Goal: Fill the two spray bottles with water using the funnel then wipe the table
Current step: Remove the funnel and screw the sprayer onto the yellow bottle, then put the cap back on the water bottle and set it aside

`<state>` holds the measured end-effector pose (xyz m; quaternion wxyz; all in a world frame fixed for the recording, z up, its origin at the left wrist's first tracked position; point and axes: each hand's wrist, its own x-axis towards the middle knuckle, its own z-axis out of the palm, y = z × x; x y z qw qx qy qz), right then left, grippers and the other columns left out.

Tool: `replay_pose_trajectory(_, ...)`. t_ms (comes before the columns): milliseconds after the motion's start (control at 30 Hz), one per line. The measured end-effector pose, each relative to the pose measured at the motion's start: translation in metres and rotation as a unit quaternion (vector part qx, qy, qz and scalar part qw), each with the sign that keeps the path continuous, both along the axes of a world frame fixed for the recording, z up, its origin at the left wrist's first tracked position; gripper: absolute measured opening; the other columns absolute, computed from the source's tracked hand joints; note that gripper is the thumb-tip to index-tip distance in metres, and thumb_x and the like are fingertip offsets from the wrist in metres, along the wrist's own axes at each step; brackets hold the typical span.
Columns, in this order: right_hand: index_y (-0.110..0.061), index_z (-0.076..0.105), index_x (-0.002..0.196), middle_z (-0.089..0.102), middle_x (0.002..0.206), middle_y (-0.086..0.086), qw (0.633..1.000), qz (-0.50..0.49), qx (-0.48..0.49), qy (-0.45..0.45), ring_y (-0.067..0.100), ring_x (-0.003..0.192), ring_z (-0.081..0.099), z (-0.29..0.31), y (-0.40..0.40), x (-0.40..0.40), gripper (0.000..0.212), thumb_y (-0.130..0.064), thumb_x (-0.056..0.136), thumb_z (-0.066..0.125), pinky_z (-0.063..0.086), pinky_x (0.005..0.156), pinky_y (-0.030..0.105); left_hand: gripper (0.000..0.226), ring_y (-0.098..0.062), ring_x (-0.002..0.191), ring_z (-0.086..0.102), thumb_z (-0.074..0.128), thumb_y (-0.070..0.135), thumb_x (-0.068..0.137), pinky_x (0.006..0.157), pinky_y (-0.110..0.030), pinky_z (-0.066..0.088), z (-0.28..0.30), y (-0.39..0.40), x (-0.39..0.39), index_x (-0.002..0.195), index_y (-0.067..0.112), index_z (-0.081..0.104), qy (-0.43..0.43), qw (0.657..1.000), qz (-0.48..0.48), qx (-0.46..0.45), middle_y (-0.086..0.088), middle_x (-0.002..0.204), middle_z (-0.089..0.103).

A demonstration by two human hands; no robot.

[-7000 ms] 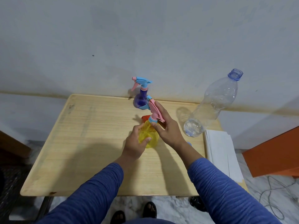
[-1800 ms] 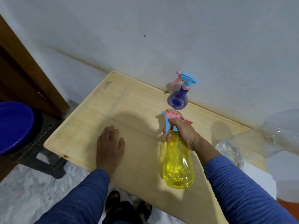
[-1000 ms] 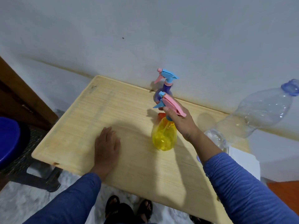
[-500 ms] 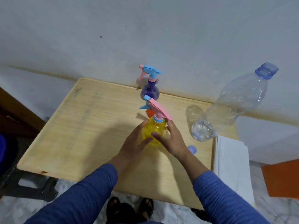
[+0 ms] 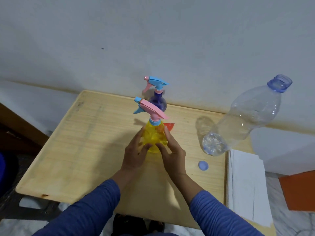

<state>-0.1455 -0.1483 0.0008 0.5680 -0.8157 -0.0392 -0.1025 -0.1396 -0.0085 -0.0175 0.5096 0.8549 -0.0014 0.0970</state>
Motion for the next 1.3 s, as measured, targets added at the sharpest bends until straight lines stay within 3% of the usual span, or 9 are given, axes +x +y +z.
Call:
replay_pose_trajectory(200,-0.021,0.037,0.136,0.047,0.132,-0.012,0.998,0.035,0.005,-0.043,-0.002,0.122,0.043,0.029,0.061,0.046,0.058,-0.014,0.086,0.065,0.035,0.101,0.006,0.087,0.0,0.113,0.047,0.044,0.074,0.075,0.086,-0.013,0.043,0.031,0.053,0.033,0.139,0.016,0.041,-0.01,0.997,0.07,-0.026,0.007,0.129,0.051)
replay_pose_trajectory(300,-0.022,0.044,0.136,0.049,0.126,-0.018,0.999,0.049,0.022,0.009,-0.008,0.115,0.044,0.041,0.09,0.078,0.054,-0.016,0.087,0.064,0.033,0.094,-0.001,0.063,-0.002,0.11,0.048,0.061,0.043,0.083,0.078,0.006,0.033,0.044,0.081,0.061,0.138,0.017,0.043,0.012,0.995,0.098,-0.032,0.001,0.131,0.055)
replay_pose_trajectory(367,-0.028,0.046,0.135,0.05,0.126,-0.019,0.996,0.055,0.05,0.046,-0.008,0.117,0.045,0.042,0.107,0.101,0.054,-0.016,0.086,0.065,0.036,0.099,0.007,0.057,-0.003,0.11,0.048,0.066,0.027,0.084,0.072,0.009,0.031,0.049,0.097,0.083,0.137,0.018,0.045,0.035,0.992,0.106,-0.052,0.001,0.129,0.057)
replay_pose_trajectory(500,-0.029,0.044,0.137,0.054,0.134,-0.008,0.995,0.035,0.057,0.069,0.005,0.123,0.05,0.036,0.138,0.141,0.057,-0.014,0.086,0.064,0.041,0.105,0.028,0.059,-0.004,0.113,0.05,0.07,0.027,0.082,0.068,0.01,0.029,0.049,0.124,0.126,0.136,0.022,0.047,0.064,0.99,0.101,-0.069,0.002,0.129,0.058)
replay_pose_trajectory(600,-0.024,0.043,0.138,0.053,0.135,-0.004,0.996,0.023,0.05,0.077,0.002,0.12,0.047,0.033,0.152,0.166,0.059,-0.01,0.085,0.064,0.039,0.103,0.018,0.061,-0.005,0.115,0.049,0.07,0.028,0.081,0.068,0.011,0.026,0.045,0.137,0.152,0.137,0.023,0.045,0.077,0.99,0.097,-0.073,0.003,0.131,0.056)
replay_pose_trajectory(700,-0.024,0.043,0.139,0.051,0.129,-0.014,0.996,0.019,0.029,0.085,-0.007,0.115,0.045,0.027,0.159,0.184,0.06,-0.006,0.084,0.062,0.036,0.098,0.006,0.059,-0.001,0.105,0.049,0.07,0.027,0.081,0.068,0.009,0.03,0.038,0.142,0.168,0.135,0.023,0.046,0.084,0.988,0.091,-0.089,0.01,0.121,0.058)
replay_pose_trajectory(933,-0.025,0.042,0.132,0.052,0.122,-0.014,0.991,0.036,-0.002,0.125,0.009,0.116,0.05,0.011,0.162,0.199,0.06,0.003,0.082,0.058,0.043,0.104,0.035,0.057,-0.008,0.096,0.059,0.075,0.03,0.076,0.079,-0.015,0.046,0.017,0.147,0.178,0.128,0.024,0.051,0.082,0.986,0.089,-0.118,0.011,0.11,0.059)
replay_pose_trajectory(1200,-0.029,0.039,0.129,0.054,0.121,-0.006,0.985,0.054,-0.042,0.158,0.01,0.111,0.052,0.014,0.161,0.204,0.055,0.0,0.086,0.058,0.045,0.103,0.039,0.059,-0.015,0.104,0.057,0.075,0.026,0.077,0.087,-0.033,0.05,0.011,0.151,0.179,0.129,0.019,0.048,0.069,0.99,0.07,-0.1,0.005,0.115,0.056)
replay_pose_trajectory(1300,-0.03,0.037,0.132,0.054,0.129,0.001,0.982,0.059,-0.073,0.165,0.017,0.12,0.052,0.02,0.16,0.203,0.055,-0.005,0.088,0.058,0.043,0.104,0.038,0.065,-0.017,0.108,0.056,0.074,0.04,0.075,0.086,-0.031,0.048,0.011,0.154,0.178,0.13,0.021,0.046,0.074,0.993,0.05,-0.082,0.001,0.121,0.057)
